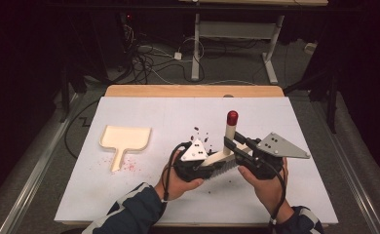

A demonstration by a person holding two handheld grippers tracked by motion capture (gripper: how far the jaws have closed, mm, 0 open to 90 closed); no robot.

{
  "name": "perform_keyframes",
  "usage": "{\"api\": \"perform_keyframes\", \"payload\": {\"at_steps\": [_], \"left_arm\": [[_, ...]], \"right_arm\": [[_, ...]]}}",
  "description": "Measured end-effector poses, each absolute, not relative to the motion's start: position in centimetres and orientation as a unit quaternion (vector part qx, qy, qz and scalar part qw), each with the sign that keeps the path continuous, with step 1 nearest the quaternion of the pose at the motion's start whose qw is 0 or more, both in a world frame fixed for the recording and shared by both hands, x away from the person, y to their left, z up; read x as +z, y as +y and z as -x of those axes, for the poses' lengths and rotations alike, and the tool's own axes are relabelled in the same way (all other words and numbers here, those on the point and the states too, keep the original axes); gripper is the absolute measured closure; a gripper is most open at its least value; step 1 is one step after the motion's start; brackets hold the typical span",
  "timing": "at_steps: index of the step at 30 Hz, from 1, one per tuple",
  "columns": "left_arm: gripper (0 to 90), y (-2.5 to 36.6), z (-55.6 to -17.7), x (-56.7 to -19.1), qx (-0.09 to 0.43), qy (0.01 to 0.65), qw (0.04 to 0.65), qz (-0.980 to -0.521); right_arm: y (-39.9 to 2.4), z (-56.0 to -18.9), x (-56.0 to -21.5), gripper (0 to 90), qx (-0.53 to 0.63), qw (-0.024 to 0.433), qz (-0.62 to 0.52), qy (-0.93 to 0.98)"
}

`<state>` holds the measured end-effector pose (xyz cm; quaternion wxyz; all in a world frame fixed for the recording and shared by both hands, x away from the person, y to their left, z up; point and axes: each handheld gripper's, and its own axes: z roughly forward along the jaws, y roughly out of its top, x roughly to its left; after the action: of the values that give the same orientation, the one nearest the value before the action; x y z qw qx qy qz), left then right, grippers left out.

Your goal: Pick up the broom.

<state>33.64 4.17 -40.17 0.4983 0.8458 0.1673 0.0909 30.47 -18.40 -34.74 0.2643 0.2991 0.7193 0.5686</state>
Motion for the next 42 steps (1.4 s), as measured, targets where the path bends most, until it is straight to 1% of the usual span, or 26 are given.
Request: {"api": "perform_keyframes", "payload": {"at_steps": [1,2,4,5,7,11,12,13,14,17,20,21,22,23,27,28,29,30,31,32,33,34,35,37,41,42], "left_arm": [[65.6,4.7,-33.6,-40.0,0.09,0.161,0.491,-0.852],[65.8,5.2,-33.6,-39.8,0.087,0.152,0.485,-0.857],[65.7,6.1,-33.4,-39.6,0.077,0.132,0.478,-0.865],[65.8,6.5,-33.2,-39.5,0.072,0.122,0.476,-0.868],[65.7,7.3,-32.7,-39.2,0.067,0.106,0.471,-0.873],[65.7,8.3,-31.5,-39.3,0.045,0.069,0.464,-0.882],[65.7,8.5,-30.8,-39.5,0.041,0.049,0.453,-0.889],[65.7,8.5,-30.8,-39.5,0.041,0.049,0.453,-0.889],[65.7,8.5,-30.2,-39.8,0.039,0.037,0.444,-0.894],[65.6,8.5,-29.9,-40.0,0.031,0.027,0.441,-0.897],[65.6,8.6,-29.7,-40.1,0.027,0.018,0.438,-0.898],[65.6,8.6,-29.6,-40.1,0.023,0.015,0.44,-0.898],[65.3,8.6,-29.6,-40.0,0.02,0.012,0.439,-0.898],[64.8,8.6,-29.7,-40.0,0.02,0.011,0.441,-0.897],[63.0,8.8,-29.8,-39.9,0.03,0.013,0.443,-0.896],[58.3,8.9,-29.9,-39.9,0.038,0.018,0.444,-0.895],[51.1,9.0,-29.8,-39.8,0.055,0.025,0.44,-0.896],[51.1,9.2,-29.8,-39.6,0.074,0.037,0.438,-0.895],[41.7,10.0,-29.9,-39.4,0.092,0.057,0.446,-0.888],[39.5,10.0,-29.9,-39.4,0.092,0.057,0.446,-0.888],[34.6,10.4,-29.9,-39.3,0.109,0.066,0.446,-0.886],[34.6,10.8,-29.9,-39.2,0.124,0.077,0.444,-0.884],[29.7,11.3,-29.9,-39.2,0.138,0.087,0.444,-0.881],[25.7,12.4,-29.9,-39.3,0.175,0.109,0.436,-0.876],[23.3,15.0,-30.0,-39.7,0.204,0.163,0.444,-0.857],[23.1,15.7,-30.0,-39.9,0.211,0.176,0.447,-0.851]], "right_arm": [[-18.6,-30.6,-34.3,56.1,0.565,0.238,-0.253,0.748],[-18.7,-30.7,-34.1,52.6,0.558,0.226,-0.226,0.766],[-18.8,-30.6,-34.0,52.8,0.551,0.217,-0.199,0.781],[-19.4,-30.5,-34.1,50.5,0.535,0.202,-0.16,0.805],[-19.9,-30.5,-34.4,49.3,0.522,0.189,-0.14,0.82],[-19.8,-30.7,-35.9,46.7,0.484,0.149,-0.096,0.857],[-19.5,-30.8,-36.3,46.6,0.473,0.14,-0.087,0.866],[-19.5,-30.8,-36.3,46.6,0.473,0.14,-0.087,0.866],[-18.7,-30.9,-37.4,46.1,0.459,0.111,-0.06,0.879],[-17.3,-30.8,-38.7,48.7,0.43,0.078,-0.022,0.899],[-16.6,-30.8,-39.7,60.9,0.426,0.035,0.001,0.904],[-16.6,-30.8,-39.7,60.9,0.426,0.035,0.001,0.904],[-16.3,-30.8,-40.2,65.9,0.428,0.027,0.007,0.903],[-16.2,-30.8,-40.3,67.4,0.426,0.023,0.01,0.904],[-16.2,-30.9,-40.5,68.0,0.428,0.024,0.005,0.904],[-16.3,-30.9,-40.3,68.1,0.428,0.034,0.004,0.903],[-16.3,-30.9,-40.3,68.1,0.425,0.039,-0.002,0.904],[-16.3,-30.9,-40.3,68.1,0.425,0.039,-0.002,0.904],[-16.6,-31.2,-40.1,68.1,0.422,0.056,-0.007,0.905],[-16.6,-31.2,-40.1,68.1,0.422,0.056,-0.007,0.905],[-17.1,-31.4,-40.0,68.1,0.42,0.064,-0.03,0.905],[-17.1,-31.4,-40.0,68.1,0.42,0.064,-0.03,0.905],[-17.5,-31.8,-39.8,68.1,0.423,0.073,-0.044,0.902],[-17.9,-32.1,-39.6,68.1,0.425,0.084,-0.06,0.899],[-18.8,-32.8,-39.3,68.0,0.435,0.095,-0.083,0.892],[-19.3,-33.3,-39.1,68.0,0.437,0.11,-0.097,0.887]]}}
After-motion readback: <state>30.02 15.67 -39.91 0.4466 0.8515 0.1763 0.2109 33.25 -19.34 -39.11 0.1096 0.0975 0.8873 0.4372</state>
